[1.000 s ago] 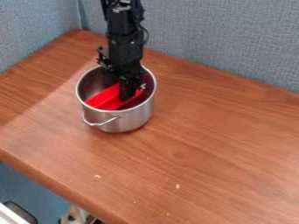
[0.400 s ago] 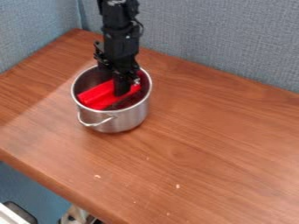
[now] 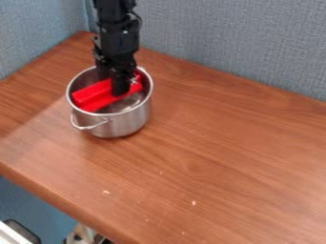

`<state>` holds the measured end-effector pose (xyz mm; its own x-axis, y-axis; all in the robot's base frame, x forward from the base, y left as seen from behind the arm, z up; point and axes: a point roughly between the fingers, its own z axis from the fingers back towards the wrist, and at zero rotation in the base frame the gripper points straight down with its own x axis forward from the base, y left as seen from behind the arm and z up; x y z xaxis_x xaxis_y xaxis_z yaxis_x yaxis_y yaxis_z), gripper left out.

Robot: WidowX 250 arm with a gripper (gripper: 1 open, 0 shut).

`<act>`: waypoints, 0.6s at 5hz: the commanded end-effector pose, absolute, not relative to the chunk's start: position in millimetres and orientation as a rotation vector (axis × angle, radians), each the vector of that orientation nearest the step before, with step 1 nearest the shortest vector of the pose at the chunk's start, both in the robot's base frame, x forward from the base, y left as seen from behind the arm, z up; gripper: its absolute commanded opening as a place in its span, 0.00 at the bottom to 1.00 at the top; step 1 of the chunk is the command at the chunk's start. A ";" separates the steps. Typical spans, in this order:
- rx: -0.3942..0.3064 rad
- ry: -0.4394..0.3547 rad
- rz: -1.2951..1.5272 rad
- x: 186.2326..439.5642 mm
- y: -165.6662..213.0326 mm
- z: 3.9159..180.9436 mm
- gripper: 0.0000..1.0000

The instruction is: Put the red object in the metal pot

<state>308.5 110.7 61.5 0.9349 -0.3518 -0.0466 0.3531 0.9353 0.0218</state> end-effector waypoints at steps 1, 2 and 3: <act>0.057 0.009 -0.378 315.5 122.6 67.2 0.00; 0.057 0.013 -0.397 315.5 127.2 60.9 0.00; 0.059 0.014 -0.470 318.3 123.2 62.7 0.00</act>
